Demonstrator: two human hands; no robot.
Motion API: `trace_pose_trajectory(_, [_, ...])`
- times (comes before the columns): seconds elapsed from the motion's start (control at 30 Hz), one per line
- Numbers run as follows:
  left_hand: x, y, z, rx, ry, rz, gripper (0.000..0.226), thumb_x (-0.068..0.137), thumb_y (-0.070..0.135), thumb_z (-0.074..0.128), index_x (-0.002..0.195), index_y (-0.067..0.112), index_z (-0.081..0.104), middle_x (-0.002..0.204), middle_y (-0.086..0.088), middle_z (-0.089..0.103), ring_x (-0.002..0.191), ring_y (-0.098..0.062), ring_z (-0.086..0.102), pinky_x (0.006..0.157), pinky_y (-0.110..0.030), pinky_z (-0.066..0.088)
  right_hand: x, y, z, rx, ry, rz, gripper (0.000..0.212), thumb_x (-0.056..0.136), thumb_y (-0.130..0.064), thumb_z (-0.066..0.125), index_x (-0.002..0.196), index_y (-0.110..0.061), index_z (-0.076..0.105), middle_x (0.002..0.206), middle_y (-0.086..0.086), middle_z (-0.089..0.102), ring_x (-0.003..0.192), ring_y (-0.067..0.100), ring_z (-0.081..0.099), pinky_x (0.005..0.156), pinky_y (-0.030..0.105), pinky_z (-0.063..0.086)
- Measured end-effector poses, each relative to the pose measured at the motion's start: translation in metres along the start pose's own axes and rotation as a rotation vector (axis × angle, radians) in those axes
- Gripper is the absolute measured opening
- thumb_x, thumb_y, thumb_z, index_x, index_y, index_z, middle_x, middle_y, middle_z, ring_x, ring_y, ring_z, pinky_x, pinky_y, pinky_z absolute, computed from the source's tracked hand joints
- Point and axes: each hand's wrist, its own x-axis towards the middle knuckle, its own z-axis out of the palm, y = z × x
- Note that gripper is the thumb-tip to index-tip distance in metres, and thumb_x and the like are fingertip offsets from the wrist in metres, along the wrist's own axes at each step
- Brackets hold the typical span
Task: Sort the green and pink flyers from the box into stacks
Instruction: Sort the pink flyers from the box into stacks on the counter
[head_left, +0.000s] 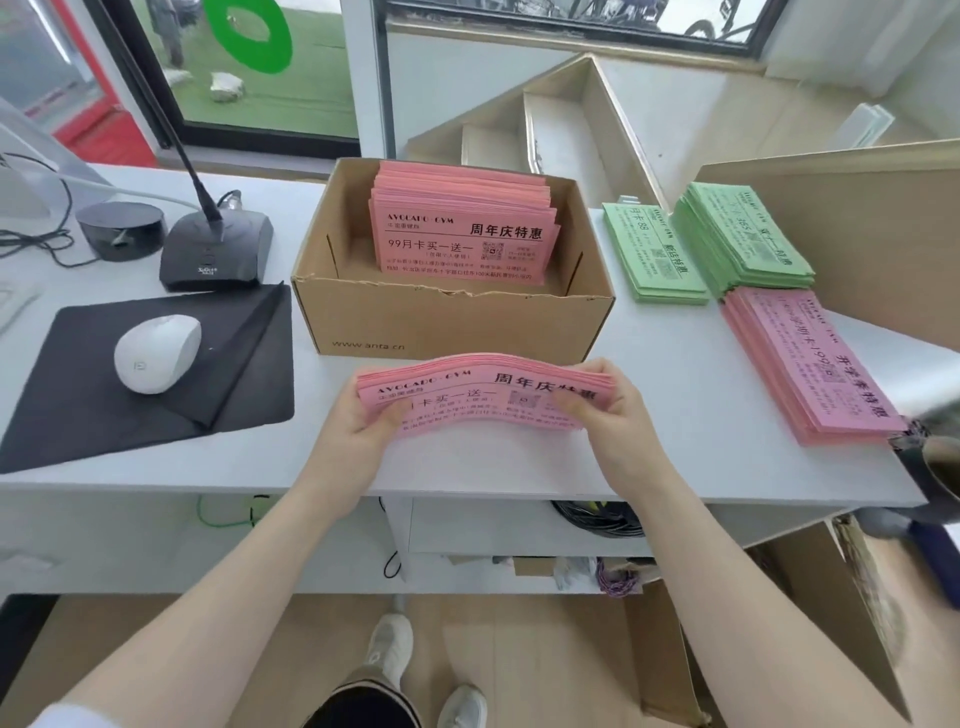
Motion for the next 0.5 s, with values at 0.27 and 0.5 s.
trace_pose_trajectory(0.27, [0.016, 0.003, 0.011, 0.080, -0.077, 0.010, 0.029, 0.094, 0.000, 0.045, 0.114, 0.021, 0.049, 0.110, 0.006, 0.064, 0.105, -0.007, 0.059, 0.094, -0.028, 0.046, -0.004, 0.003, -0.010, -0.074, 0.064, 0.062, 0.020, 0.085, 0.004, 0.059, 0.081, -0.015, 0.053, 0.087, 0.003, 0.068, 0.076, 0.006, 0.065, 0.065, 0.016, 0.050])
trace_pose_trajectory(0.5, [0.046, 0.050, 0.021, 0.409, -0.267, 0.371, 0.021, 0.087, 0.014, 0.057, 0.097, 0.032, 0.052, 0.091, 0.016, 0.066, 0.082, 0.002, 0.059, 0.069, -0.009, 0.045, 0.005, -0.018, -0.049, -0.176, 0.228, 0.189, 0.018, 0.075, 0.002, 0.071, 0.085, -0.008, 0.060, 0.082, 0.004, 0.068, 0.074, 0.015, 0.062, 0.066, 0.020, 0.049])
